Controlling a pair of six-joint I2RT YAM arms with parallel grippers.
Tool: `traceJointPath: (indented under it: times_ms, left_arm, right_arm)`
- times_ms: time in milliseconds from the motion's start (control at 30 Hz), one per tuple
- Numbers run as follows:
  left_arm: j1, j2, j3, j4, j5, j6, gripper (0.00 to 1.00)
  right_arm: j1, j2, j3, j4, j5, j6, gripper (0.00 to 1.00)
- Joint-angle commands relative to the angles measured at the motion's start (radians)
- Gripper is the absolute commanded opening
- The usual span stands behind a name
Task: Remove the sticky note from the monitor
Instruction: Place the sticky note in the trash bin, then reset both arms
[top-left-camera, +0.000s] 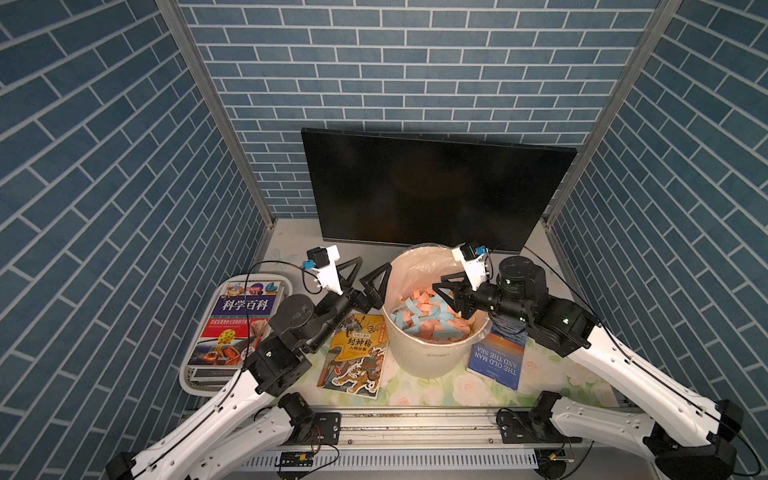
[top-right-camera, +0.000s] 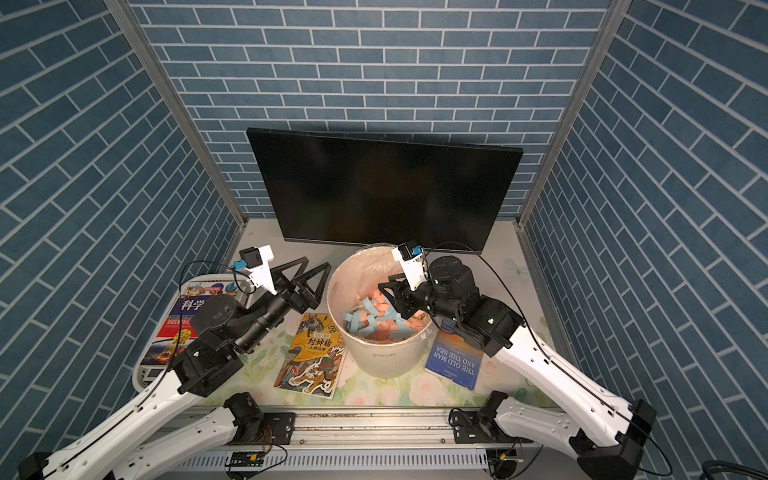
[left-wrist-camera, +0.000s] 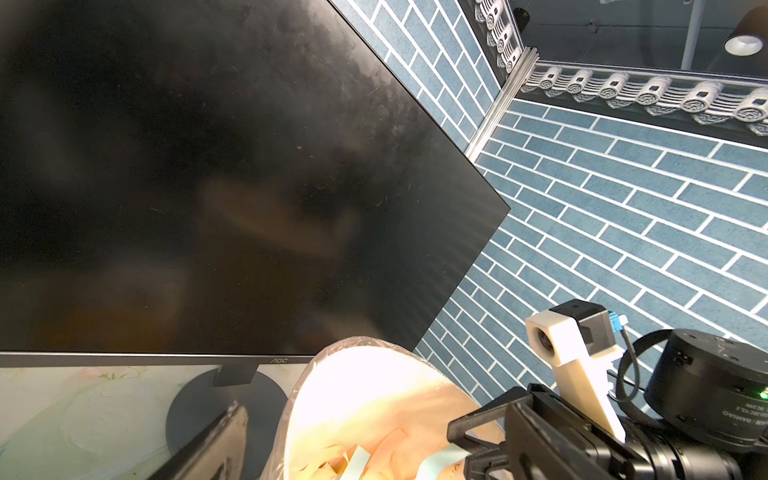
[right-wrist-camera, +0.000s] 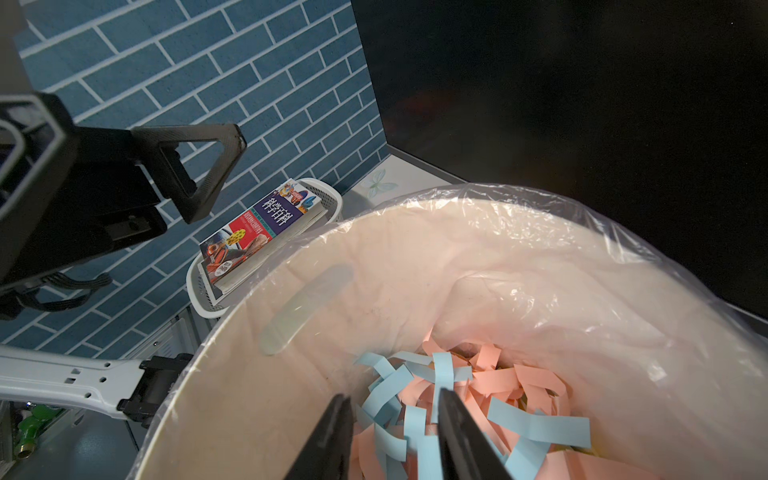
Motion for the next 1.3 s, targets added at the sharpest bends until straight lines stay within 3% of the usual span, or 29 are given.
traceJointPath:
  times_ms: [0,233,333,400,500,633,833,1033,1067,1100,1267]
  left_arm:
    - [0.005,-0.003,-0.017,0.013,0.007,0.001,1.00]
    - [0.006,-0.001,-0.024,0.018,0.015,0.001,1.00]
    - [0.005,-0.004,-0.025,0.017,0.014,0.001,1.00]
    - [0.005,-0.006,-0.026,0.017,0.012,0.001,1.00]
    - [0.005,-0.005,-0.026,0.015,0.008,0.003,1.00]
    - [0.005,-0.007,-0.021,0.013,0.012,0.003,1.00]
    - [0.006,-0.022,-0.027,0.003,-0.007,0.010,1.00]
    - [0.005,-0.025,-0.021,-0.025,-0.066,0.029,1.00]
    - [0.005,-0.023,-0.017,-0.034,-0.081,0.032,1.00]
    - [0.006,-0.024,-0.011,-0.044,-0.098,0.038,1.00]
    - [0.006,-0.022,0.007,-0.101,-0.225,0.070,1.00]
  right_arm:
    - [0.009,-0.023,-0.014,0.019,0.001,-0.004,0.41]
    - [0.011,-0.038,-0.028,0.058,-0.022,0.004,0.48]
    - [0.020,-0.009,0.024,-0.045,0.189,0.008,0.41]
    - [0.021,0.001,0.019,-0.035,0.144,-0.003,0.45]
    - [0.020,-0.034,-0.028,0.085,-0.064,-0.004,0.54]
    - [0.020,-0.025,0.032,0.020,0.069,-0.008,0.53]
    - [0.020,-0.035,0.032,0.026,0.077,-0.011,0.58]
    - [0.017,-0.086,0.018,0.018,0.304,-0.033,0.76]
    - [0.018,-0.094,0.019,0.013,0.358,-0.044,0.92]
    - [0.017,-0.102,0.021,0.005,0.412,-0.055,0.99]
    - [-0.001,-0.146,0.008,-0.008,0.676,-0.103,1.00]
